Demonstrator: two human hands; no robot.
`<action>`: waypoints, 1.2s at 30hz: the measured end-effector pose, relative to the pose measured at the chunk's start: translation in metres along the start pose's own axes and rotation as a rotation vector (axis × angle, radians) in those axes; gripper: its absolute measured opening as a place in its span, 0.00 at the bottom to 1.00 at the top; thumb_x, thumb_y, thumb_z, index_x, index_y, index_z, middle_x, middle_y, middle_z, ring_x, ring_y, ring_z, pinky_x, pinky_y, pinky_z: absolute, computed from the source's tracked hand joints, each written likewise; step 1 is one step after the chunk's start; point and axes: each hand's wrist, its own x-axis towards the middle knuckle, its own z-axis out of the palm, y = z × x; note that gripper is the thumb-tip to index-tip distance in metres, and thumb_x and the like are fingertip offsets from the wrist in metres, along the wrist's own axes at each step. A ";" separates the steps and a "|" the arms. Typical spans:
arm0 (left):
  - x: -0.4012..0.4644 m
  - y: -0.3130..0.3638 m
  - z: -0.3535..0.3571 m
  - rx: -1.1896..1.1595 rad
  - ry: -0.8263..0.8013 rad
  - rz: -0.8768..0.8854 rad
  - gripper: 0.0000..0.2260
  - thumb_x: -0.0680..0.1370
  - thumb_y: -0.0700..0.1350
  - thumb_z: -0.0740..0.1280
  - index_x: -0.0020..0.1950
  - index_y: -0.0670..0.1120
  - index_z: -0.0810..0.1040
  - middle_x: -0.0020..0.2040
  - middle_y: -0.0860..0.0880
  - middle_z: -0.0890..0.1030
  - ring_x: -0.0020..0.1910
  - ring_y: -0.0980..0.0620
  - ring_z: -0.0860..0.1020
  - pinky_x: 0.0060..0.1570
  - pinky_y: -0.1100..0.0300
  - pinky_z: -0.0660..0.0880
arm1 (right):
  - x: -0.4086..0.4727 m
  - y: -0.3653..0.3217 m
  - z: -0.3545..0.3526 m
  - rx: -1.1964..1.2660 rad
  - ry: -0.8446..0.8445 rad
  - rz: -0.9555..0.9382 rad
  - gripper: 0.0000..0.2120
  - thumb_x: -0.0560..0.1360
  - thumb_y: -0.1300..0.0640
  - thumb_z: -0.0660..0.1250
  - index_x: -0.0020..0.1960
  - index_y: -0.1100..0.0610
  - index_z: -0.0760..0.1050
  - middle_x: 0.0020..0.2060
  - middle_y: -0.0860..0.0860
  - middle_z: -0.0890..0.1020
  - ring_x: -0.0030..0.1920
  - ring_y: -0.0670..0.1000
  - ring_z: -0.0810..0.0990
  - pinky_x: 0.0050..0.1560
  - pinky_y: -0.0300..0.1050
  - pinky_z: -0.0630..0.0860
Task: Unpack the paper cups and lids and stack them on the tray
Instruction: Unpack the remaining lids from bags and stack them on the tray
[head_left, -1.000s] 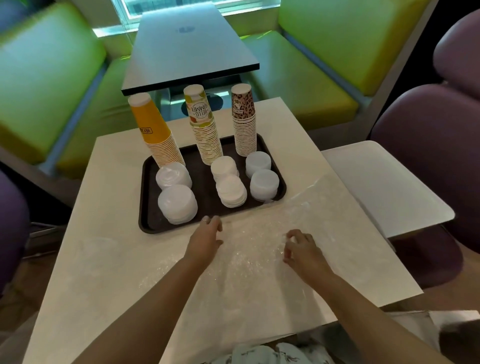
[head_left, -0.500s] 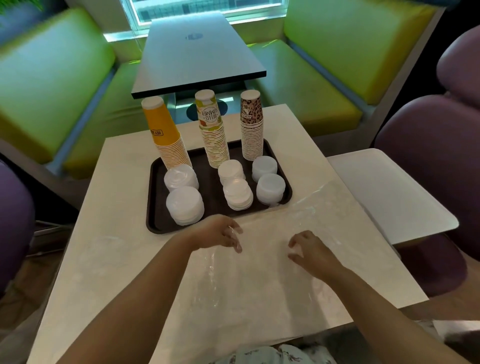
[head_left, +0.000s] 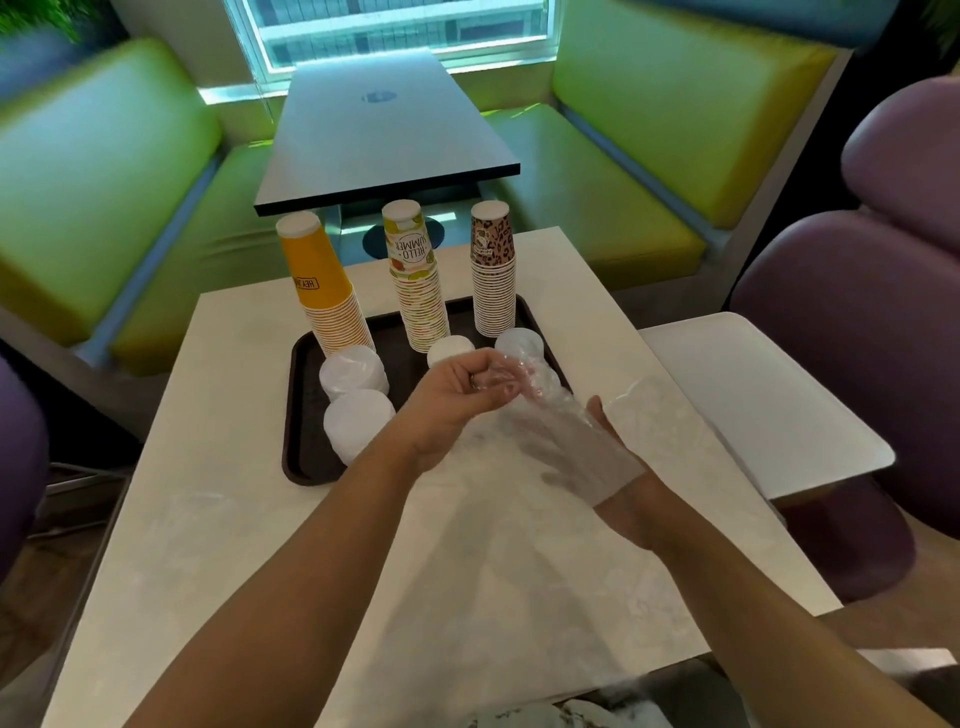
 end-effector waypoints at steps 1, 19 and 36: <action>0.002 0.000 0.005 0.003 0.012 0.024 0.06 0.75 0.33 0.67 0.48 0.42 0.80 0.44 0.50 0.83 0.48 0.53 0.80 0.56 0.59 0.75 | 0.000 -0.004 0.002 0.067 0.026 0.019 0.38 0.66 0.33 0.68 0.69 0.53 0.69 0.53 0.45 0.83 0.55 0.46 0.81 0.54 0.45 0.75; 0.029 0.007 0.034 0.034 0.426 -0.101 0.21 0.73 0.41 0.72 0.63 0.45 0.68 0.49 0.50 0.77 0.45 0.51 0.81 0.49 0.54 0.80 | -0.013 0.004 -0.026 -0.123 0.017 -0.177 0.23 0.71 0.51 0.72 0.64 0.52 0.71 0.57 0.53 0.82 0.53 0.56 0.83 0.45 0.41 0.78; 0.017 -0.011 0.032 -0.384 -0.044 -0.424 0.14 0.77 0.30 0.60 0.43 0.41 0.84 0.45 0.44 0.84 0.41 0.50 0.83 0.38 0.60 0.81 | -0.007 -0.011 -0.055 0.371 0.171 -0.200 0.21 0.44 0.59 0.80 0.37 0.54 0.85 0.43 0.55 0.84 0.32 0.48 0.83 0.30 0.36 0.78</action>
